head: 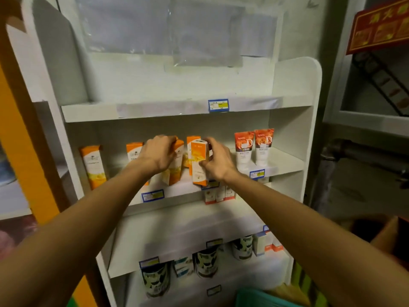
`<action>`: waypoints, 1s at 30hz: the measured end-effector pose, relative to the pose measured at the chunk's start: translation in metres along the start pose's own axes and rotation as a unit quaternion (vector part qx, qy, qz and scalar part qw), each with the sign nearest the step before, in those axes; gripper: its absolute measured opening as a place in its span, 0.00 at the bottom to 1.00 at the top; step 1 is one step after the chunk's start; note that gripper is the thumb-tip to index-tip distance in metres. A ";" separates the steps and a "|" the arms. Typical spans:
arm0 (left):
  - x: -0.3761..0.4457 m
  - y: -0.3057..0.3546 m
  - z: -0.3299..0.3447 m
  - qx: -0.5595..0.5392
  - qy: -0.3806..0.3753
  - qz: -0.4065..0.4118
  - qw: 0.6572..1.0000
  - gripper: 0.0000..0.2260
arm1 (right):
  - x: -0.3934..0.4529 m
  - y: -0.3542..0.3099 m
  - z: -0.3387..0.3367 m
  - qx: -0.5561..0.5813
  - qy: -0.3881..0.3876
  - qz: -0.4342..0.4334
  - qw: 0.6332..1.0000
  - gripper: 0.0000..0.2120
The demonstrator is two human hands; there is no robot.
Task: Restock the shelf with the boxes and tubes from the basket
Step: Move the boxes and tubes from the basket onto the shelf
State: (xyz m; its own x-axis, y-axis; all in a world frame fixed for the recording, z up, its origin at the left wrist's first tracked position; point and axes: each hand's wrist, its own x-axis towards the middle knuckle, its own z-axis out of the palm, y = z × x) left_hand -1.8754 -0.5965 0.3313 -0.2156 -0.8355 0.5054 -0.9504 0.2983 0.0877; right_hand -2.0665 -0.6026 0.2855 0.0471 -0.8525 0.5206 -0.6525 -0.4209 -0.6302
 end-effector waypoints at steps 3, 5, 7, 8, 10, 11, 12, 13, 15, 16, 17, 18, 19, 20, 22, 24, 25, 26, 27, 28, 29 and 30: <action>0.010 -0.011 0.010 0.007 0.010 -0.006 1.000 0.13 | 0.019 0.006 0.018 -0.021 0.016 -0.006 1.000 0.34; 0.015 -0.016 0.017 0.008 0.010 -0.009 1.000 0.13 | 0.028 0.009 0.028 -0.026 0.023 -0.004 0.999 0.34; 0.021 -0.021 0.023 0.003 0.015 -0.019 1.000 0.13 | 0.039 0.011 0.038 -0.030 0.024 -0.004 0.999 0.35; 0.023 -0.023 0.026 0.000 0.017 -0.023 1.000 0.13 | 0.044 0.012 0.042 -0.031 0.025 -0.003 0.999 0.35; 0.029 -0.027 0.030 0.001 0.017 -0.026 1.000 0.14 | 0.053 0.014 0.050 -0.030 0.027 -0.001 0.999 0.35; 0.031 -0.028 0.031 0.006 0.015 -0.025 1.000 0.14 | 0.056 0.015 0.053 -0.032 0.026 -0.004 0.999 0.35; 0.033 -0.029 0.032 0.012 0.012 -0.022 1.000 0.15 | 0.059 0.016 0.055 -0.036 0.023 -0.008 0.999 0.35; 0.035 -0.028 0.032 0.015 0.012 -0.018 1.000 0.15 | 0.061 0.016 0.058 -0.044 0.018 -0.015 0.999 0.35; 0.039 -0.027 0.033 0.016 0.010 -0.015 1.000 0.14 | 0.065 0.016 0.061 -0.062 0.010 -0.026 0.998 0.36; 0.040 -0.026 0.032 0.017 0.006 -0.016 1.000 0.14 | 0.066 0.015 0.062 -0.075 0.006 -0.028 0.997 0.37; 0.041 -0.025 0.032 0.020 0.003 -0.017 1.000 0.14 | 0.066 0.014 0.062 -0.091 0.000 -0.029 0.995 0.38; 0.041 -0.024 0.031 0.025 0.002 -0.017 1.000 0.15 | 0.066 0.014 0.062 -0.106 -0.006 -0.029 0.994 0.40; 0.040 -0.023 0.031 0.033 0.000 -0.017 0.999 0.16 | 0.065 0.015 0.062 -0.116 -0.012 -0.025 0.993 0.43; 0.038 -0.023 0.031 0.042 -0.002 -0.019 0.999 0.17 | 0.063 0.015 0.062 -0.120 -0.017 -0.019 0.992 0.45; 0.034 -0.023 0.030 0.059 -0.001 -0.025 0.998 0.19 | 0.059 0.017 0.060 -0.115 -0.020 -0.002 0.993 0.48; 0.030 -0.024 0.030 0.073 -0.001 -0.034 0.997 0.21 | 0.056 0.018 0.057 -0.109 -0.026 0.007 0.994 0.50; 0.028 -0.023 0.030 0.082 -0.003 -0.039 0.996 0.22 | 0.055 0.019 0.056 -0.107 -0.028 0.010 0.994 0.50; 0.027 -0.023 0.030 0.091 -0.006 -0.043 0.995 0.23 | 0.053 0.020 0.055 -0.104 -0.026 0.012 0.994 0.49; 0.025 -0.022 0.030 0.098 -0.009 -0.048 0.994 0.25 | 0.052 0.021 0.054 -0.103 -0.024 0.014 0.994 0.49; 0.024 -0.021 0.031 0.100 -0.013 -0.053 0.993 0.27 | 0.051 0.021 0.054 -0.104 -0.024 0.013 0.994 0.48; 0.023 -0.020 0.031 0.099 -0.015 -0.058 0.993 0.29 | 0.049 0.022 0.054 -0.107 -0.027 0.012 0.994 0.48; 0.022 -0.019 0.032 0.095 -0.016 -0.061 0.993 0.32 | 0.048 0.023 0.053 -0.110 -0.029 0.009 0.993 0.47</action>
State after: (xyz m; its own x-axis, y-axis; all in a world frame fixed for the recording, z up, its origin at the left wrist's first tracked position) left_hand -1.8695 -0.6357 0.3135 -0.0993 -0.8755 0.4729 -0.9945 0.1027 -0.0188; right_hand -2.0388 -0.6698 0.2658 0.0723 -0.8786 0.4721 -0.8030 -0.3320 -0.4949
